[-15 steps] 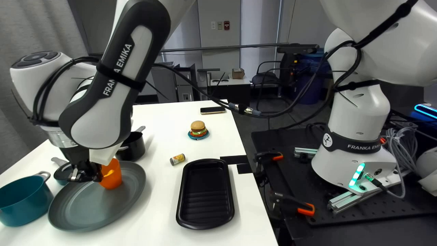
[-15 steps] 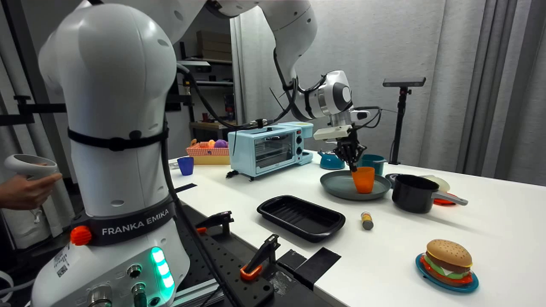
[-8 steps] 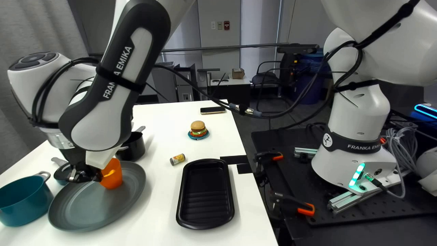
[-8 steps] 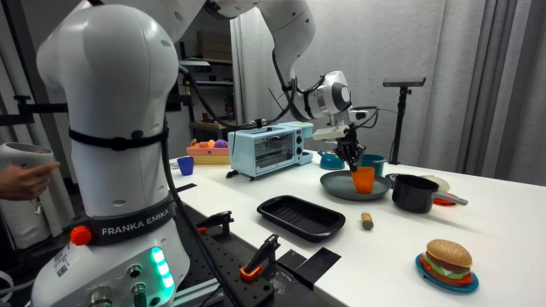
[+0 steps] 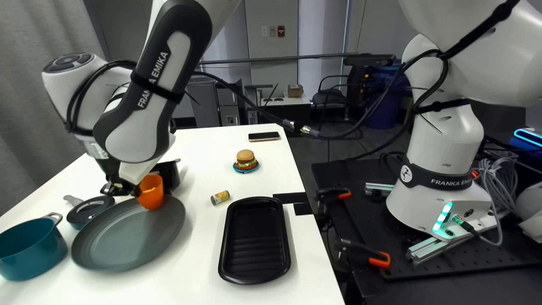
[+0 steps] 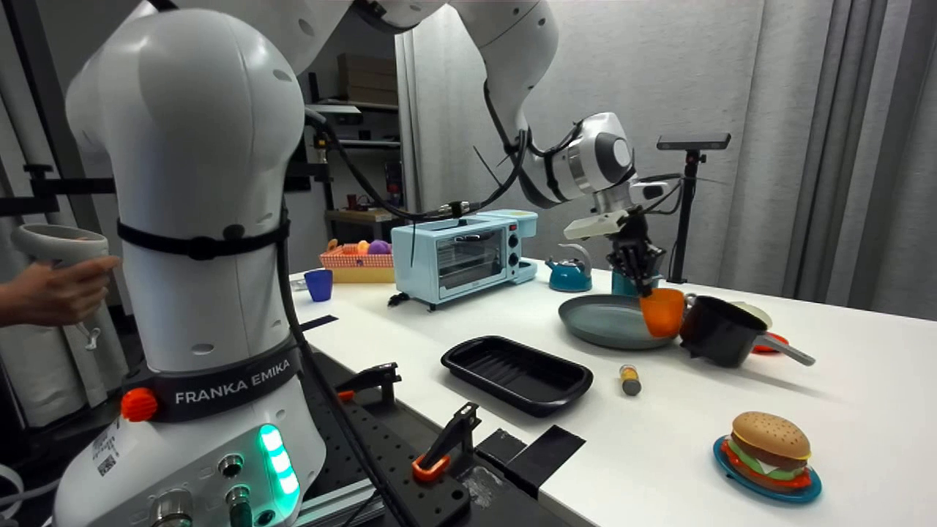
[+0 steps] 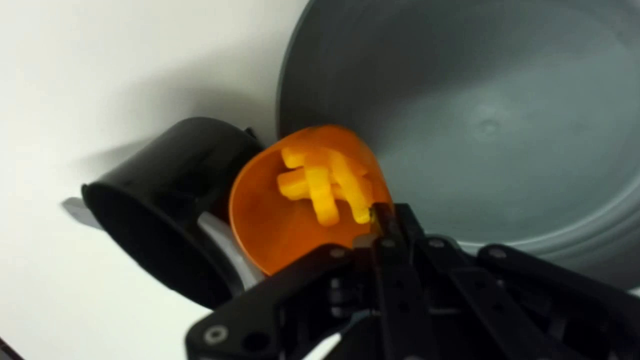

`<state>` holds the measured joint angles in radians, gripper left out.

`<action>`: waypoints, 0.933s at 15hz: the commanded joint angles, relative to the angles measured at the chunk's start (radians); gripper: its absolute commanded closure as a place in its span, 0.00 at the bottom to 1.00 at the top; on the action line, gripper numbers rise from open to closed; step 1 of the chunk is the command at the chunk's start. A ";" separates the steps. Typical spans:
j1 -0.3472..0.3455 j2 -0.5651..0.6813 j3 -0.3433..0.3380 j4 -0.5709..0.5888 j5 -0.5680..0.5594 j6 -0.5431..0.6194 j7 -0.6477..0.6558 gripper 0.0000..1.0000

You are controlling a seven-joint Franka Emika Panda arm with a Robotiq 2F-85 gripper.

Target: Pour the contents of the orange cup onto the plate

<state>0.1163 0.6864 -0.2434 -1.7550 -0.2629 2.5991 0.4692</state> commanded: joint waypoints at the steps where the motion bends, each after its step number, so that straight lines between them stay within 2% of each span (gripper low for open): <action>1: -0.066 -0.026 -0.032 -0.003 0.031 0.001 -0.043 0.99; 5: -0.102 -0.024 -0.041 0.011 0.028 -0.004 -0.064 0.99; 14: -0.104 -0.028 -0.023 0.031 0.032 -0.003 -0.075 0.99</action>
<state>0.0209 0.6686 -0.2707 -1.7439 -0.2628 2.5991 0.4285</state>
